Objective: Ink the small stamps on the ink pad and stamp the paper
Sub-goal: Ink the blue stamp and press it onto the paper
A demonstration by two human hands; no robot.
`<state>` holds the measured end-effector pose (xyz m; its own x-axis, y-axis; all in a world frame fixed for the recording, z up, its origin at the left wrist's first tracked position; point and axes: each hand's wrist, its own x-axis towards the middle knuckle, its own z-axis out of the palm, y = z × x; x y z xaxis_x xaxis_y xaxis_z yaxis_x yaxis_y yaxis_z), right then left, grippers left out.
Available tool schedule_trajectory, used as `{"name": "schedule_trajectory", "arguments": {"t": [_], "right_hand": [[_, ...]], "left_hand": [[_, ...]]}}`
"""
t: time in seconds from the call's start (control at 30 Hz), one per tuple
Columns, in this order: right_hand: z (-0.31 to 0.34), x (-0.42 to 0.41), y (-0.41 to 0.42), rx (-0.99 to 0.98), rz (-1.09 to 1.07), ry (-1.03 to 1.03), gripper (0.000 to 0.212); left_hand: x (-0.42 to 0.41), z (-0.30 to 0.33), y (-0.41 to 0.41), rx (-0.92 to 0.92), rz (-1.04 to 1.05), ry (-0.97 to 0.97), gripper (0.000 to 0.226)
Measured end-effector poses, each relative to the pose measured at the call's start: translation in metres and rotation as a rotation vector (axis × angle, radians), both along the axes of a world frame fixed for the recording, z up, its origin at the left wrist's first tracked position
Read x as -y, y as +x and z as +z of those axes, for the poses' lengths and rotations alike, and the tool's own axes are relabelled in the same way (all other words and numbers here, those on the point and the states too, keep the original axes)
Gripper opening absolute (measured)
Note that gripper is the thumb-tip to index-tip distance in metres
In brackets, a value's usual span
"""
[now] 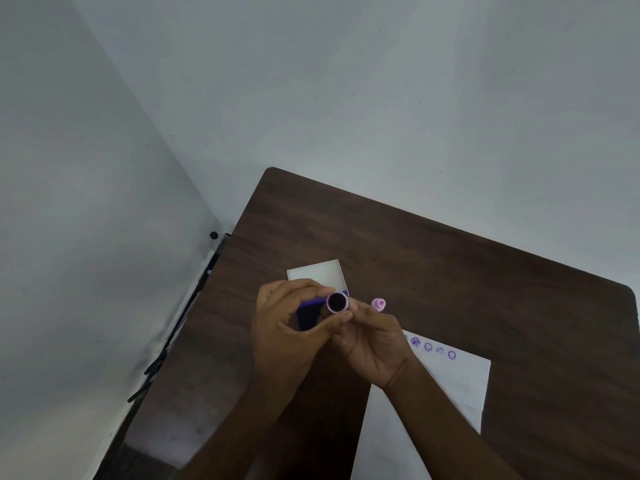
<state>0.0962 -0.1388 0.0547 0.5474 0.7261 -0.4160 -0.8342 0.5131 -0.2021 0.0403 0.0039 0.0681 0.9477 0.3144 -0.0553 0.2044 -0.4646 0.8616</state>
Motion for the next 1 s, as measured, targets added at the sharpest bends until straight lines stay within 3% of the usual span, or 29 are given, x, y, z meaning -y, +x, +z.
{"name": "schedule_trajectory", "arguments": {"t": [0.07,0.13,0.27,0.33,0.43,0.87,1.0], "right_hand": [[-0.005,0.004,0.005,0.046,0.01,-0.087,0.039],[-0.012,0.007,0.012,0.152,0.037,-0.317,0.03],[-0.035,0.002,0.013,0.473,0.19,-1.174,0.005],[-0.048,-0.005,0.006,0.757,0.278,-1.446,0.01],[-0.067,-0.014,-0.001,0.963,0.408,-1.512,0.014],[-0.083,-0.038,0.001,1.036,0.81,-1.506,0.044],[-0.083,-0.045,0.006,0.959,0.931,-1.5,0.049]], "left_hand": [[-0.001,-0.009,0.0,-0.086,-0.049,-0.039,0.095],[-0.005,-0.028,-0.004,-0.099,-0.063,-0.003,0.084],[-0.019,-0.07,-0.013,-0.231,-0.151,0.226,0.098],[-0.023,-0.088,-0.015,-0.323,-0.207,0.347,0.105],[-0.023,-0.103,-0.014,-0.372,-0.239,0.431,0.105],[-0.029,-0.123,0.002,-0.336,-0.267,0.542,0.087],[-0.03,-0.121,0.001,-0.309,-0.258,0.542,0.086]]}}
